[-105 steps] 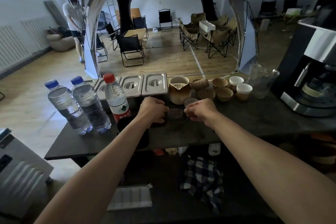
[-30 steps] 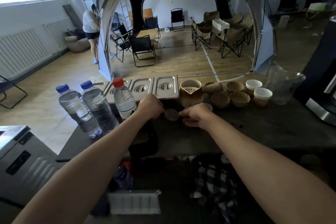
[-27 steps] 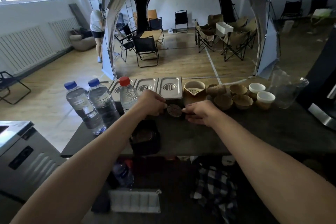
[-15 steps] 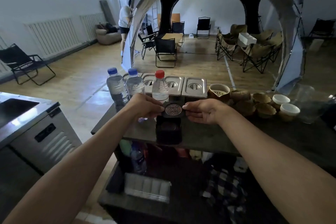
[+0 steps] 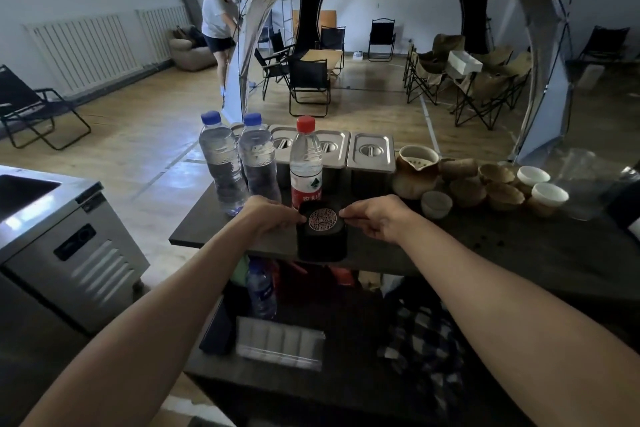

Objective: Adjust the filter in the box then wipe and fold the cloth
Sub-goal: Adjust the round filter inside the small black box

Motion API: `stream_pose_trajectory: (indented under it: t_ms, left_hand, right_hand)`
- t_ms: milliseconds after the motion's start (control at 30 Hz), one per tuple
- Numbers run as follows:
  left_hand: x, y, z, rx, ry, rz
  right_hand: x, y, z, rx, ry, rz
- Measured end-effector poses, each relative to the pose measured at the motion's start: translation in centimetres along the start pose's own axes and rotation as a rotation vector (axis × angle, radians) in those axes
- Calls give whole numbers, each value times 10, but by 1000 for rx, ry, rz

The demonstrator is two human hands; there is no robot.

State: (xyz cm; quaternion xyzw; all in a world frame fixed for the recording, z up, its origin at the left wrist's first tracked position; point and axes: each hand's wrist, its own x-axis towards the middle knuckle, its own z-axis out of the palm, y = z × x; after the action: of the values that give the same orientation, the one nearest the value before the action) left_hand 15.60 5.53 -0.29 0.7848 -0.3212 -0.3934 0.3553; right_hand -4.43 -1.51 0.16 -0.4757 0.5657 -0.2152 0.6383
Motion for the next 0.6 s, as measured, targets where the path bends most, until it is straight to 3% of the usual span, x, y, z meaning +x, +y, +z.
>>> stream_pose_trajectory:
  t_ms: [167,267,400,500,600]
  left_hand:
    - [1,-8,0,-20,-60,-19]
    - [4,-13,-3,-79,-53,115]
    - [0,-25,-8,84,-178,304]
    - [-3,-37,0,216,-228,482]
    - [-3,-48,11,187,-140,531]
  right_hand:
    - [6,10,5,-72,51,-47]
    - [7,14,-1,-121,57,-191]
    - [3,27,-21,-556,49,-571]
    - [-6,46,-23,-703,-54,-656]
    - [-4,61,-18,-640,-1,-710]
